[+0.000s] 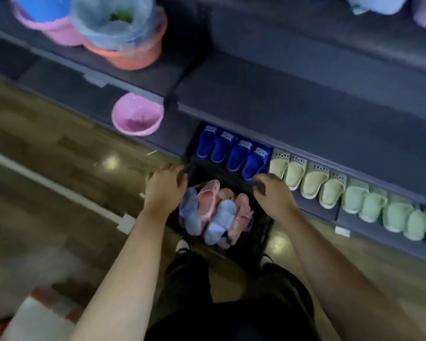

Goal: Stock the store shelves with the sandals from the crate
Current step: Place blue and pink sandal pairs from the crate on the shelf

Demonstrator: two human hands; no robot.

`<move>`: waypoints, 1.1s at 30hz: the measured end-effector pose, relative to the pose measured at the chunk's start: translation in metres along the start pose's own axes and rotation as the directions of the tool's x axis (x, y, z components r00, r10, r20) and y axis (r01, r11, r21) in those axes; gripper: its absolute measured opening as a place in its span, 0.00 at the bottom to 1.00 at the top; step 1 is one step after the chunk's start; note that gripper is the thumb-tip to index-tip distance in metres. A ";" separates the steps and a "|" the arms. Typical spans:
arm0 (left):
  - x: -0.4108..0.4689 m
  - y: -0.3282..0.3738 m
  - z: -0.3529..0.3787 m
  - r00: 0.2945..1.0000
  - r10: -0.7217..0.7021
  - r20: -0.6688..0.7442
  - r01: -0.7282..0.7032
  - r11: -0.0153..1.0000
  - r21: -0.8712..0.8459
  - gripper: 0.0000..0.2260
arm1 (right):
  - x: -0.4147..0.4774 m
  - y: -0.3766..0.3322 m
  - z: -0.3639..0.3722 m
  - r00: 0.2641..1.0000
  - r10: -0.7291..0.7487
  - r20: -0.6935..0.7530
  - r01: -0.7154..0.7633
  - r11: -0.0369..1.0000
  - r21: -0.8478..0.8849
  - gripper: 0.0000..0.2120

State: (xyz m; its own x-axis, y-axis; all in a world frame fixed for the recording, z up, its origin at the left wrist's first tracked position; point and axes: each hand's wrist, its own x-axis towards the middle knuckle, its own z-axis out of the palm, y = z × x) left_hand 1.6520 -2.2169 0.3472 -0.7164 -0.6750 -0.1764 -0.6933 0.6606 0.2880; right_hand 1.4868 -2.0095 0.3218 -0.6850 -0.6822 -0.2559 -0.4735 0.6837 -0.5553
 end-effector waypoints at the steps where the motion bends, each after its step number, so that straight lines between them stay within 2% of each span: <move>1: 0.012 -0.012 0.003 0.999 0.031 0.036 -0.031 1.000 0.006 0.11 | 0.001 -0.002 0.011 0.999 0.044 -0.013 -0.044 0.999 0.011 0.12; 4: 0.034 -0.038 0.012 0.983 0.093 0.157 -0.093 0.996 -0.008 0.15 | 0.001 -0.006 0.043 0.982 0.190 -0.020 -0.188 0.979 0.084 0.15; 7: 0.046 -0.050 0.030 0.961 0.141 0.238 -0.137 0.990 -0.031 0.16 | -0.002 0.003 0.077 0.961 0.275 -0.015 -0.272 0.956 0.107 0.22; 11: 0.050 -0.066 0.075 0.927 0.205 0.315 -0.198 0.979 -0.056 0.15 | -0.011 0.021 0.111 0.914 0.403 -0.041 -0.394 0.909 0.137 0.13; 19: 0.066 -0.097 0.204 0.866 0.282 0.414 -0.250 0.959 -0.131 0.15 | -0.008 0.089 0.212 0.865 0.501 -0.022 -0.489 0.852 0.187 0.14; 23: 0.080 -0.112 0.263 0.850 0.333 0.408 -0.307 0.943 -0.131 0.11 | 0.011 0.128 0.268 0.819 0.573 0.001 -0.558 0.798 0.228 0.13; 26: 0.092 -0.128 0.303 0.851 0.349 0.392 -0.320 0.937 -0.140 0.11 | 0.035 0.156 0.304 0.775 0.632 -0.027 -0.605 0.753 0.259 0.13; 30: 0.109 -0.148 0.350 0.869 0.351 0.349 -0.322 0.936 -0.138 0.13 | 0.078 0.193 0.348 0.681 0.732 -0.006 -0.675 0.631 0.382 0.13; 33: 0.124 -0.162 0.380 0.876 0.358 0.323 -0.330 0.933 -0.140 0.12 | 0.107 0.217 0.379 0.587 0.807 0.065 -0.711 0.475 0.519 0.12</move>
State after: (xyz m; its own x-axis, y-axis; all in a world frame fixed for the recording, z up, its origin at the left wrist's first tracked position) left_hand 1.6459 -2.2826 -0.0790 -0.9012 -0.2486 -0.3550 -0.3996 0.7934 0.4591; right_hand 1.5203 -2.0322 -0.1261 -0.7480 0.1346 -0.6499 0.5492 0.6752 -0.4923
